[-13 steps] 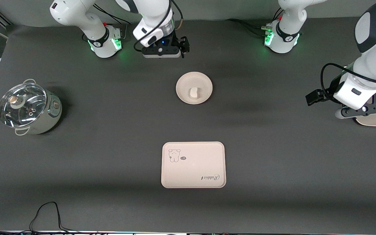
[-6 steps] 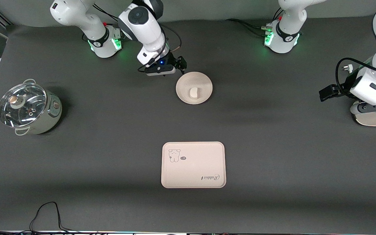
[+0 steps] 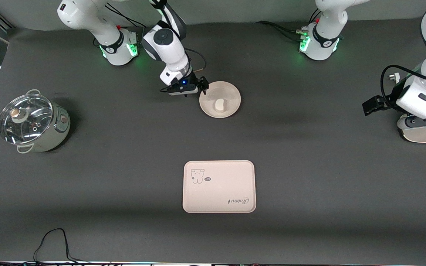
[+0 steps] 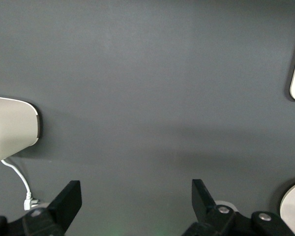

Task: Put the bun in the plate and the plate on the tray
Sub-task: 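Move the right gripper down to the plate rim, then grip the plate rim with the right gripper and lift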

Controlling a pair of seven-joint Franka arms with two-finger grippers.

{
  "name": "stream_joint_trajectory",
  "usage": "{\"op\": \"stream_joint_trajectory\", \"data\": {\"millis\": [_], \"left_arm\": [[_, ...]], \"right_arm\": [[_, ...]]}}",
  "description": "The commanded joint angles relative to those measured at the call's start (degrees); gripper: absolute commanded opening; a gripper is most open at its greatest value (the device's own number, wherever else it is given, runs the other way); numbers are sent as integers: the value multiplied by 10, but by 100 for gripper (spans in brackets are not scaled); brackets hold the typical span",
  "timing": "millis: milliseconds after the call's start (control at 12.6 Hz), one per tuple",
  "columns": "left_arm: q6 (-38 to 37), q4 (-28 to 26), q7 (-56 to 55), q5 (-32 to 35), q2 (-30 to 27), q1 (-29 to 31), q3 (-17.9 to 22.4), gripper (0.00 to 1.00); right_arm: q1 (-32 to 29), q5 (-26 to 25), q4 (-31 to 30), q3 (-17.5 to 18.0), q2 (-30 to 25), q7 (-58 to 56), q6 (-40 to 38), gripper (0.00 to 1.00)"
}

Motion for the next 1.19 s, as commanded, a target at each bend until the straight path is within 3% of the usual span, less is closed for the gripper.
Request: {"op": "stream_joint_trajectory", "data": {"millis": [0, 475, 555, 872, 1109], "left_arm": [[22, 1, 8, 8, -5, 1, 1, 100], [21, -1, 8, 7, -6, -1, 1, 100], [17, -1, 7, 6, -6, -2, 1, 100], [13, -1, 8, 5, -4, -11, 0, 100], [0, -4, 8, 5, -6, -12, -1, 100]], "right_arm": [[8, 26, 10, -1, 51, -15, 56, 100], [7, 52, 24, 24, 81, -11, 75, 100], [6, 52, 24, 25, 82, -11, 75, 95], [5, 52, 25, 25, 82, -12, 70, 38], [4, 53, 27, 25, 80, -13, 67, 15]]}}
